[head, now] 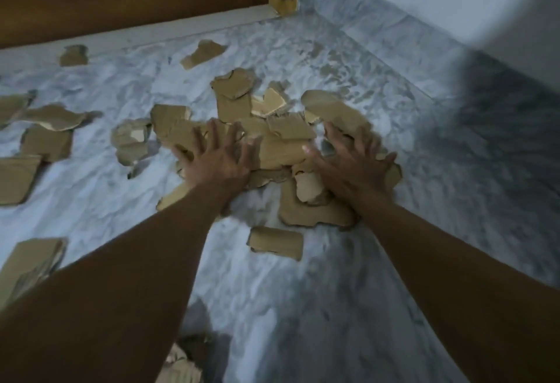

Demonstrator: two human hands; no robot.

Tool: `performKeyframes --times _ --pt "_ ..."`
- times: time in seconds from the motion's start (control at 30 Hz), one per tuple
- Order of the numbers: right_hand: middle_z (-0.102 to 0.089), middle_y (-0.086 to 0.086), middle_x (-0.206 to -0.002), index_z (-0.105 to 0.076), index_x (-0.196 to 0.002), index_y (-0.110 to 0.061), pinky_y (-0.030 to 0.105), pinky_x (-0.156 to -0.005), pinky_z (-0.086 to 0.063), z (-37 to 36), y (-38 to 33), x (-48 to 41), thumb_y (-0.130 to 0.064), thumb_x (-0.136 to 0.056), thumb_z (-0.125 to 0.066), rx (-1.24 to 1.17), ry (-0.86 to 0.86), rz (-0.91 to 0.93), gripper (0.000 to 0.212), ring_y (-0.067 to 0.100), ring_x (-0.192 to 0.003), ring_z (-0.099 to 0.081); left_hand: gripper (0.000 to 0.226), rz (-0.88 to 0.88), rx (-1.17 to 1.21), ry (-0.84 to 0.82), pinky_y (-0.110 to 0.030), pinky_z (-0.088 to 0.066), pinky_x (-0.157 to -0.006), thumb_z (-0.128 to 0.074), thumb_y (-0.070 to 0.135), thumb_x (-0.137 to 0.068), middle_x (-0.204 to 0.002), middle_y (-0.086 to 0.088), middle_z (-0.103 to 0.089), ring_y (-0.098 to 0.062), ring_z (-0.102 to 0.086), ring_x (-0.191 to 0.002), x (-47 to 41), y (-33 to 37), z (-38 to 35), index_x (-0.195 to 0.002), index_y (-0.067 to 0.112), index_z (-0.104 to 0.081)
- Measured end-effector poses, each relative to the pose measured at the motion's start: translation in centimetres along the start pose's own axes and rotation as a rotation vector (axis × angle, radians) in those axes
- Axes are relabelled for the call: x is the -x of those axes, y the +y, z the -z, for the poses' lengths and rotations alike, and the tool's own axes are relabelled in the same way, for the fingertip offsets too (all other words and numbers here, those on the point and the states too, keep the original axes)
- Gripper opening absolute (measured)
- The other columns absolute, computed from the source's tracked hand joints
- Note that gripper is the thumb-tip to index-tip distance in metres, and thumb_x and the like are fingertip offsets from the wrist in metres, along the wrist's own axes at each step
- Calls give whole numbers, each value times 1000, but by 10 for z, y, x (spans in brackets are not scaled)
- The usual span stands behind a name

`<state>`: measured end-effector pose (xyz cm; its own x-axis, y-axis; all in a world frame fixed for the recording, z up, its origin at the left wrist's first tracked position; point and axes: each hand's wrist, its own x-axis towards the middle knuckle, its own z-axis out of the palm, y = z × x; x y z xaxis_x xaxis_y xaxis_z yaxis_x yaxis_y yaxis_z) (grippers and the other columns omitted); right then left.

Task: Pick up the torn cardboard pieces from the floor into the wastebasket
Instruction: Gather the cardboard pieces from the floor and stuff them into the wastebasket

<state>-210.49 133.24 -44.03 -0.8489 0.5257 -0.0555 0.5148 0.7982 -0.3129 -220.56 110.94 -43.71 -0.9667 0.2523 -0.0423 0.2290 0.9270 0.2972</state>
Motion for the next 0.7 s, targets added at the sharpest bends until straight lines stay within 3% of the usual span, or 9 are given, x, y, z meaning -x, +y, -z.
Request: performKeyframes --times 0.1,0.2,0.27,0.4,0.5,0.53,0.6,0.63,0.7 --pt "-7 5 -169 -20 -146 -63 70 -110 14 -1 -6 -11 -99 -69 -1 12 -52 46 88 37 -154 4 70 -89 -64 17 -63 5 -121 -4 70 -94 -171 5 -8 -30 -1 -157 7 3 -7 -158 45 -17" --pt "-18 -2 -167 -38 -132 -57 68 -114 11 -1 -11 -5 -80 -86 -16 -95 -73 130 56 30 -154 -4 63 -132 4 80 -58 -5 -122 -20 58 -100 -168 4 -22 -26 -13 -155 26 11 -4 -160 37 -19" --pt "-30 -1 -162 -43 -131 -49 64 -118 4 -1 -10 5 -66 -92 -29 -146 -61 181 45 28 -153 -13 73 -113 69 122 -54 -16 -120 -35 53 -94 -164 -3 -33 -28 -25 -150 41 13 -1 -161 30 -17" --pt "-58 3 -137 -49 -132 -23 51 -113 -32 5 -11 32 -34 -92 -61 -403 67 188 43 29 -130 -49 93 -117 130 143 -52 -31 -107 -41 59 -77 -154 -10 -42 -33 -37 -138 64 10 8 -160 23 -21" --pt "-61 1 -137 -45 -143 -25 48 -104 -46 12 -10 53 -31 -93 -63 -628 17 223 54 20 -128 -55 88 -67 96 236 -55 -25 -110 -41 74 -78 -151 -16 -40 -35 -31 -140 68 -4 15 -153 28 -30" --pt "-58 0 -141 -43 -146 -29 50 -108 -43 12 -8 58 -37 -93 -61 -653 43 208 57 19 -133 -51 93 -29 95 199 -58 -15 -116 -38 81 -79 -159 -16 -29 -36 -21 -148 66 -8 16 -155 30 -25" --pt "-39 5 -158 -36 -151 -36 62 -120 -17 14 -2 59 -57 -92 -50 -520 148 58 65 25 -149 -27 99 1 44 28 -59 2 -121 -24 89 -80 -170 -11 -5 -37 0 -155 60 -16 14 -161 33 -8" --pt "-25 8 -165 -29 -154 -39 66 -119 -2 15 -1 59 -71 -89 -39 -384 150 -81 73 30 -153 -13 95 -11 15 -32 -59 5 -122 -16 86 -83 -171 -9 -1 -36 4 -156 58 -18 12 -162 33 -5" --pt "-6 13 -168 -13 -159 -39 67 -115 12 18 -2 62 -92 -75 -13 -217 21 -281 99 36 -154 3 83 -46 74 -27 -55 1 -124 -9 68 -88 -170 -6 -11 -32 -3 -156 62 -17 12 -162 31 -16"
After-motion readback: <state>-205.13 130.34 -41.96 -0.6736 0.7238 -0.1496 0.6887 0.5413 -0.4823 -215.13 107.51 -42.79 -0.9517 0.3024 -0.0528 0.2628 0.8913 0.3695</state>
